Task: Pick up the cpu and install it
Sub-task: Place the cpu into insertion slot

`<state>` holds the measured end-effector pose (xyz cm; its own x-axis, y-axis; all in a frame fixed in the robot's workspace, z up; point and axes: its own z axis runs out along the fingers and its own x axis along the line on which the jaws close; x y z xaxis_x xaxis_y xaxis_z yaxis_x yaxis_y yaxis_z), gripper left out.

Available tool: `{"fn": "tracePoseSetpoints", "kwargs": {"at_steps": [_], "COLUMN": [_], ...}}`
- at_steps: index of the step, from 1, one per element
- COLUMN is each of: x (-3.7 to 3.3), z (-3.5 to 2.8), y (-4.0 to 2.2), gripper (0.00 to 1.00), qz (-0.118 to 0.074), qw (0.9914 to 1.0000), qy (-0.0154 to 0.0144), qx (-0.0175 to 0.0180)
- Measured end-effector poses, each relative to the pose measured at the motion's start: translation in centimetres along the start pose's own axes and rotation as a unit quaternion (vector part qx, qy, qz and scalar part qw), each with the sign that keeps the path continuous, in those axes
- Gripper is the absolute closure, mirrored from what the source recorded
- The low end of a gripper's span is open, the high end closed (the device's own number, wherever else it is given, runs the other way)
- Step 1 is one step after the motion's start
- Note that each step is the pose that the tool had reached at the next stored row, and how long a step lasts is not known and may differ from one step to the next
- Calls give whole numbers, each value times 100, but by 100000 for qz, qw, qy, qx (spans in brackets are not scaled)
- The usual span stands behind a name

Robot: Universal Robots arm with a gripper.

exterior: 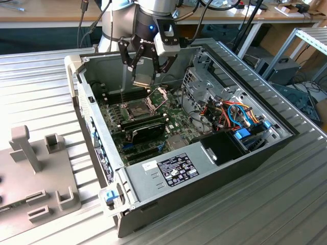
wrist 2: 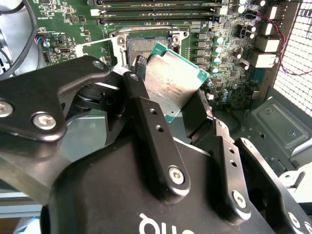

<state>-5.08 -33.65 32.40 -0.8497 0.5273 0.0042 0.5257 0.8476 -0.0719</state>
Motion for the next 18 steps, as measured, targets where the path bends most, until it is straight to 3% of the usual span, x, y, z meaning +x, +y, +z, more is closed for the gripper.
{"fn": "tracePoseSetpoints", "kwargs": {"at_steps": [18], "x": [0], "z": [0], "y": [0], "gripper": [45], "qz": [3363], "qw": [99943], "qy": [243], "qx": [-16]}}
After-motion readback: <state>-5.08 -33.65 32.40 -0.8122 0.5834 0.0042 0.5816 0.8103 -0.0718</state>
